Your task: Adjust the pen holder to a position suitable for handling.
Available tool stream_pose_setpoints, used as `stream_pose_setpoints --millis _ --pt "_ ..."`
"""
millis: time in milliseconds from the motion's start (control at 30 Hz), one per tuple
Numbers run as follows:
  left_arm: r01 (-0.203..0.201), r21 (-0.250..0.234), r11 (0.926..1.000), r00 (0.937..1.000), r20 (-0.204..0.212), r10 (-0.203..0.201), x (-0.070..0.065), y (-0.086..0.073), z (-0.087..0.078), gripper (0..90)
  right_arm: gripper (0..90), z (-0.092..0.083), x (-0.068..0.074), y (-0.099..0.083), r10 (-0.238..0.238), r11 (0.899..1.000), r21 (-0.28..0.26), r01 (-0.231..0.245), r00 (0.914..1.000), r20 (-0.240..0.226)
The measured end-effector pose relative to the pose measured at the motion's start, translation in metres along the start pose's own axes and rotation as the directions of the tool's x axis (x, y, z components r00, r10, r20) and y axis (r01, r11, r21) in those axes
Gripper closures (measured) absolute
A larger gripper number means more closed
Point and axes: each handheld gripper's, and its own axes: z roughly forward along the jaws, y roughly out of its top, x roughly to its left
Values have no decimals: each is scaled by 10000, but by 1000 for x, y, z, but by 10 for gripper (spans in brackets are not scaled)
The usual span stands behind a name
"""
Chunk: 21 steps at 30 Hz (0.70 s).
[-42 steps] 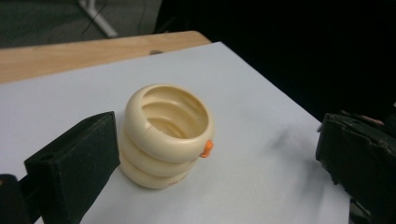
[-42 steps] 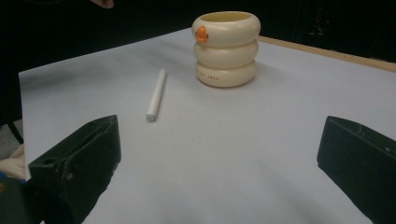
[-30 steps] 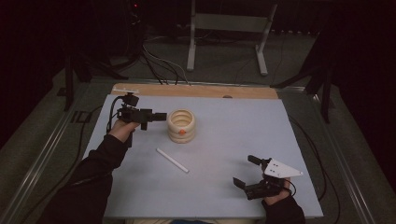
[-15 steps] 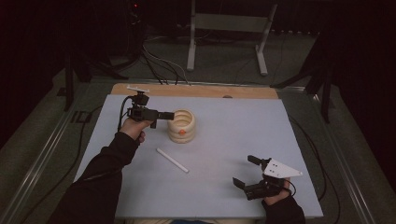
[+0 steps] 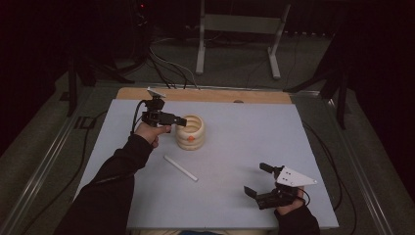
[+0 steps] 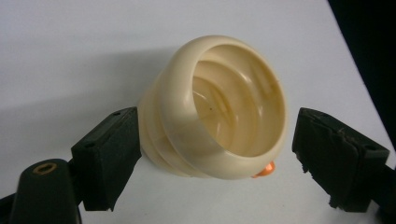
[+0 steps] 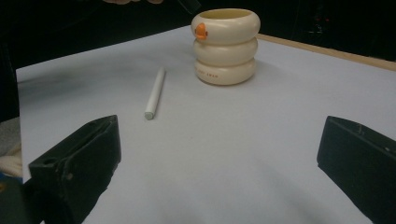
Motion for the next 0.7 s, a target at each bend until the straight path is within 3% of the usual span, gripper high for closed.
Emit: stream_pose_setpoints --millis 200,467,700 --pt "26 225 9997 9956 -934 -5 -3 3 9 357 0 0 0 0 3 10000 10 -3 10000 24" --pt "-82 700 9975 9836 -1791 206 -7 6 21 499 0 0 0 -1 9 10000 63 -9 10000 11" --pt "-89 950 9954 9797 -1983 277 -10 6 27 578 0 0 0 -1 9 9999 102 -9 10000 22"
